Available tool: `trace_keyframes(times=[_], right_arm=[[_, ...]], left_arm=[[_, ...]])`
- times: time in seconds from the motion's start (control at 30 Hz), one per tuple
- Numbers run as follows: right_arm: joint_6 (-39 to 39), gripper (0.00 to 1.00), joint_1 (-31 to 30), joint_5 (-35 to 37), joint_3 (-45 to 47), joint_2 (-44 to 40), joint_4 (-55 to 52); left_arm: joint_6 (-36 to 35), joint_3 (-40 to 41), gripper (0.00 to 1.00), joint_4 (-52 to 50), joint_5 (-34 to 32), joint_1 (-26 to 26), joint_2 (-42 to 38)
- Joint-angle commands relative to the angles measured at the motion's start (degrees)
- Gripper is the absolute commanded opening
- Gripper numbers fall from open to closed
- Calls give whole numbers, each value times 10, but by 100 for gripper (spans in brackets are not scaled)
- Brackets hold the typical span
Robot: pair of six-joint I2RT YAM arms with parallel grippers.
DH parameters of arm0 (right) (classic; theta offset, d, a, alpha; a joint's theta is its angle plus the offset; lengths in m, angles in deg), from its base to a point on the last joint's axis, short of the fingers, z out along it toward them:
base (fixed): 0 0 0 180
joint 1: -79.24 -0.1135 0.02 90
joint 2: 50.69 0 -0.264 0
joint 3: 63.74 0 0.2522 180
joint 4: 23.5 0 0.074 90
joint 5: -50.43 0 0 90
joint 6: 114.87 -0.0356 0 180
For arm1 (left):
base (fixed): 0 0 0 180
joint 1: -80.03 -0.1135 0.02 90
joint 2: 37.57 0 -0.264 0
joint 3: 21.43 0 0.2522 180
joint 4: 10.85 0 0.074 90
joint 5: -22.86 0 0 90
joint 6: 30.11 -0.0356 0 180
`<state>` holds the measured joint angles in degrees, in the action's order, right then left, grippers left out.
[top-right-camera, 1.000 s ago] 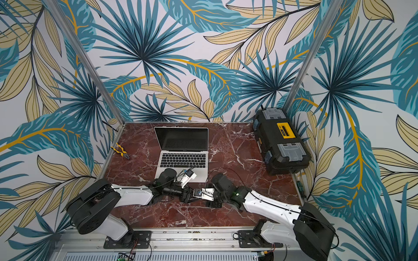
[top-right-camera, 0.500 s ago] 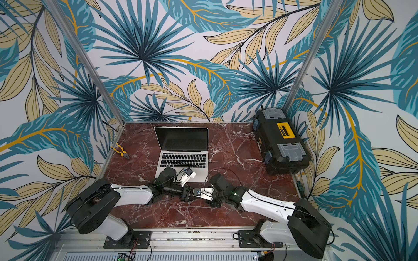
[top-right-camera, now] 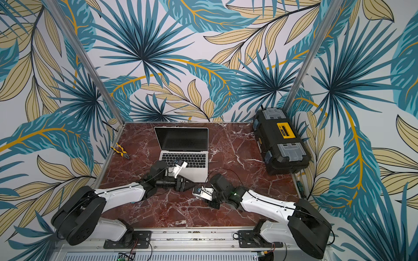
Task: Remove the wireless mouse receiver from the laptop
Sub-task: Pick up the mouse from the center of the board, then place the mouse at the center of the board.
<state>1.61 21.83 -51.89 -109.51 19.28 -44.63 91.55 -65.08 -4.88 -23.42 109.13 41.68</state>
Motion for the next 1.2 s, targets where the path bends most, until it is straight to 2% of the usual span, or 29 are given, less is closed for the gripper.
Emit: trace_keyframes(times=[0.0, 0.23, 0.43, 0.53, 0.63, 0.83, 0.93, 1.17], right_arm=[[-31, 28, 0, -23, 8, -3, 4], [-67, 27, 29, -44, 4, -33, 31], [-178, 28, 142, -121, -19, -55, 63], [-246, 31, 197, -129, -36, -43, 59], [-300, 31, 236, -138, -59, -13, 36], [-373, 31, 314, -202, -73, 56, 28], [-395, 28, 340, -235, -83, 100, 28], [-411, 28, 377, -258, -100, 170, 24]], left_arm=[[4, -10, 76, -30, -51, -52, -53], [-42, -19, 76, -135, -113, -81, -127], [-35, 18, 76, -156, -194, -109, -188], [-39, 31, 77, -171, -241, -115, -222], [-48, 42, 77, -186, -269, -119, -249], [-62, 63, 77, -200, -285, -123, -271], [-59, 75, 77, -197, -283, -125, -271], [-65, 94, 77, -207, -285, -126, -298]])
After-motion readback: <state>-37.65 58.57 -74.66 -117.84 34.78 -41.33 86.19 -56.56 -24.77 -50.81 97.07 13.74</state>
